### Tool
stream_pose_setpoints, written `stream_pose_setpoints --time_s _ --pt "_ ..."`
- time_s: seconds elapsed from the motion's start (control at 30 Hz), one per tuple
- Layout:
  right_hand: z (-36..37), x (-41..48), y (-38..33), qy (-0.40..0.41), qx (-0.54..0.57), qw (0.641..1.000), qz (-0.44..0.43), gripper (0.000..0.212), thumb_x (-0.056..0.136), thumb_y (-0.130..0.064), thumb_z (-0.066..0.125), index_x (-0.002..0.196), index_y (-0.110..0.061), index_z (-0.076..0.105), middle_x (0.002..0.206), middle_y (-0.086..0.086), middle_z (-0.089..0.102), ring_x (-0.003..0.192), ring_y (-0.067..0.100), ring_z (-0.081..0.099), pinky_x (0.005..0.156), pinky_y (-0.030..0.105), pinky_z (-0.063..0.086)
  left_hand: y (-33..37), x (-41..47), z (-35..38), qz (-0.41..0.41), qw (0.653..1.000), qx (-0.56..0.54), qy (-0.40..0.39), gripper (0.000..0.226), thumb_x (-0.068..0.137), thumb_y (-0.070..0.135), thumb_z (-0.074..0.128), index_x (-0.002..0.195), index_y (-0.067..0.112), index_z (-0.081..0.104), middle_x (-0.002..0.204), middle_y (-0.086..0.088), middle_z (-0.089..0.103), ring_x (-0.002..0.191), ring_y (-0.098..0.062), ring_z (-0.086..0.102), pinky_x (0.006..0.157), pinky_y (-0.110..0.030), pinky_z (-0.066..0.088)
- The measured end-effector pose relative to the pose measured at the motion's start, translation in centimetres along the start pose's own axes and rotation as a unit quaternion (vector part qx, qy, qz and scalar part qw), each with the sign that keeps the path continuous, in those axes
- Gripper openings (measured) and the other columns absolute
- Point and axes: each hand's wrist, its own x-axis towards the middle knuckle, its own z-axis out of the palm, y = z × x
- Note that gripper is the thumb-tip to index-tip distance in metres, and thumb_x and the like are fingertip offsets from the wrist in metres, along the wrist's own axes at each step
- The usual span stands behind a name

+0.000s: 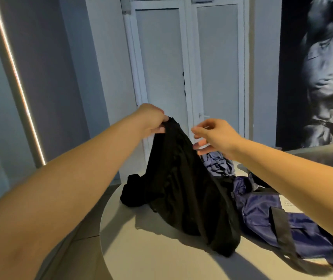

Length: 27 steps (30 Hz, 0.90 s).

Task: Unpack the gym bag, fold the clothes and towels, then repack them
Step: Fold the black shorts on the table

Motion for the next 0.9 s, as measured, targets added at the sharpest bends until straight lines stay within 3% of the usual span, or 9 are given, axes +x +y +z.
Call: stream_pose_setpoints --time_s 0.1,0.17,0.27,0.33,0.47,0.57,0.67,0.8,0.9 --pt "2.5 -1.4 0.0 -0.061 -0.005 0.998 0.024 0.046 0.087 -0.028 0.08 0.121 -0.008 0.057 0.113 0.011 0.062 0.094 0.02 0.071 0.069 0.036 0.063 -2.6 -0.1 1.9 -0.039 0.999 -0.038 -0.004 0.009 0.096 -0.009 0.058 0.098 0.0 0.059 0.102 -0.015 0.059 0.084 -0.022 0.065 0.046 -0.022 0.056" --pt "3.2 -1.4 1.3 -0.045 -0.038 0.998 0.039 0.041 0.086 -0.017 0.08 0.12 -0.007 0.058 0.112 0.011 0.061 0.089 0.018 0.07 0.07 0.035 0.064 -4.3 0.2 2.2 -0.065 0.996 -0.056 -0.011 0.021 0.096 -0.012 0.053 0.114 -0.004 0.059 0.113 -0.018 0.061 0.098 -0.027 0.066 0.052 -0.025 0.058" --pt "3.2 -1.0 3.3 -0.039 -0.055 0.996 0.062 0.024 0.089 -0.005 0.073 0.111 -0.006 0.064 0.105 0.014 0.063 0.083 0.021 0.068 0.079 0.036 0.063 -6.6 0.0 1.3 -0.062 0.995 -0.038 -0.061 0.04 0.087 -0.024 0.048 0.111 0.004 0.062 0.132 -0.022 0.054 0.12 -0.036 0.06 0.066 -0.028 0.062" --pt "2.9 -0.9 4.3 -0.084 -0.011 0.991 0.1 0.017 0.089 -0.002 0.067 0.106 -0.008 0.067 0.1 0.012 0.064 0.079 0.02 0.063 0.082 0.035 0.06 -8.1 -0.4 0.5 0.0 0.994 0.051 -0.098 0.039 0.088 -0.017 0.058 0.115 0.01 0.063 0.125 -0.018 0.059 0.108 -0.032 0.067 0.076 -0.03 0.063" --pt "2.0 -2.0 6.1 -0.204 0.122 0.954 0.185 0.019 0.082 -0.007 0.052 0.101 -0.008 0.058 0.091 0.011 0.045 0.076 0.024 0.039 0.079 0.042 0.036 -11.7 -2.3 -0.1 0.102 0.955 0.27 -0.075 0.016 0.093 0.026 0.073 0.105 0.015 0.072 0.095 -0.001 0.069 0.085 -0.017 0.067 0.079 -0.031 0.056" --pt "1.8 -3.2 7.5 -0.247 0.135 0.935 0.217 0.02 0.095 -0.024 0.061 0.102 -0.006 0.063 0.102 0.015 0.058 0.094 0.026 0.056 0.094 0.038 0.043 -14.5 -3.7 0.8 0.102 0.94 0.304 -0.115 0.016 0.1 0.032 0.063 0.096 0.017 0.065 0.09 0.001 0.064 0.087 -0.018 0.06 0.072 -0.028 0.044" --pt "2.2 -3.7 9.1 -0.228 0.025 0.951 0.208 0.02 0.089 -0.011 0.073 0.107 -0.009 0.063 0.104 0.016 0.069 0.1 0.03 0.068 0.098 0.049 0.053 -15.8 -4.5 2.3 0.084 0.939 0.314 -0.115 0.021 0.105 0.031 0.052 0.094 0.014 0.054 0.082 0.0 0.052 0.074 -0.016 0.048 0.061 -0.028 0.033" --pt "1.3 -3.5 11.1 -0.167 -0.17 0.96 0.149 0.018 0.085 -0.007 0.064 0.097 -0.017 0.073 0.11 0.025 0.068 0.088 0.028 0.062 0.081 0.042 0.051 -16.3 -4.3 3.0 0.05 0.949 0.295 -0.101 0.029 0.109 0.033 0.043 0.083 0.018 0.042 0.077 0.0 0.045 0.068 -0.015 0.041 0.058 -0.029 0.029" --pt "-0.2 -3.1 11.8 -0.122 -0.271 0.946 0.132 0.022 0.091 -0.006 0.059 0.093 -0.02 0.076 0.101 0.022 0.073 0.089 0.031 0.07 0.092 0.049 0.059 -16.6 -3.8 3.0 -0.001 0.972 0.21 -0.106 0.03 0.11 0.032 0.04 0.084 0.017 0.042 0.077 -0.002 0.042 0.066 -0.014 0.039 0.058 -0.028 0.03"
